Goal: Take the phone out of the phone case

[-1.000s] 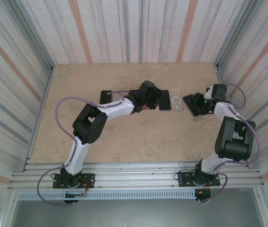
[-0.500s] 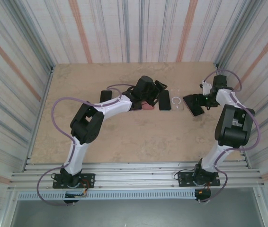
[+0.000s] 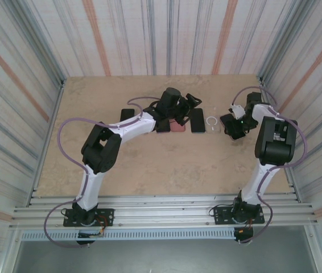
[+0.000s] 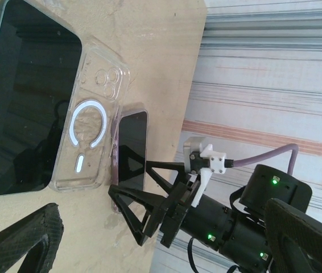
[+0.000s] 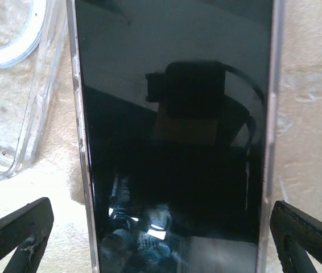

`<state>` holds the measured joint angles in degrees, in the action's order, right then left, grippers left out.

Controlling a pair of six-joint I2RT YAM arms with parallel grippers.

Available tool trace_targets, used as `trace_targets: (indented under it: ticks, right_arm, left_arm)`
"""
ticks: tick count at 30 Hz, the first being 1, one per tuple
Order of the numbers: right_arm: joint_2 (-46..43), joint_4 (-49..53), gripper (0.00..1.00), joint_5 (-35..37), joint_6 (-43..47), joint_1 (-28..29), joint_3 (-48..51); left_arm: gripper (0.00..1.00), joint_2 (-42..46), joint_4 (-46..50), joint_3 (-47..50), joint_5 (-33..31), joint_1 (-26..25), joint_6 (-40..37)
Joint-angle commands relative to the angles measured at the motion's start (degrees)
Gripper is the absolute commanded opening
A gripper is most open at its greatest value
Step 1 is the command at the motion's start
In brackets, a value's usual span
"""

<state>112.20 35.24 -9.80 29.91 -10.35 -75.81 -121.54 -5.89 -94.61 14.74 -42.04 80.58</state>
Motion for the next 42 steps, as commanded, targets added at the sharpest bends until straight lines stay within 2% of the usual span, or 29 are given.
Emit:
trace_targets:
  ticks: [1, 9, 12, 15, 23, 28, 33, 42]
  right_arm:
    - [2.3, 3.5, 0.99, 2.0, 4.6, 0.4, -2.2]
    - [5.0, 3.4, 0.92, 5.3, 5.6, 1.2, -2.9]
    - [5.4, 3.9, 0.84, 4.5, 5.5, 0.9, -2.9]
    - [5.4, 3.5, 0.72, 5.5, 4.9, 0.9, -2.8]
    - [0.6, -0.2, 0.56, 6.7, 0.4, 0.4, -1.7]
    - [-5.8, -4.5, 0.5, -0.4, -7.4, -2.6, 0.8]
    - [-10.6, -6.8, 0.49, -6.4, -11.1, -3.1, 3.9]
    - [-22.1, -13.0, 0.5, -19.9, -22.8, -0.9, 10.7]
  left_arm:
    - [0.95, 2.5, -2.3, -0.1, 2.0, 0.6, -0.5]
    - [0.94, 1.8, -2.3, -0.8, 2.3, 0.6, -0.1]
    - [0.93, 1.8, -2.2, -0.6, 2.3, 0.6, -0.2]
    - [0.93, 1.8, -2.1, -0.4, 2.5, 0.6, -0.3]
    - [0.91, 1.8, -2.0, -1.1, 2.7, 0.6, -0.6]
    - [0.89, -0.3, -1.5, -2.4, 2.7, 0.5, -1.7]
    - [0.87, -1.1, 2.4, -5.4, 2.8, 0.2, -5.4]
    - [0.81, -3.7, 14.6, -15.0, 1.4, -1.5, -18.0]
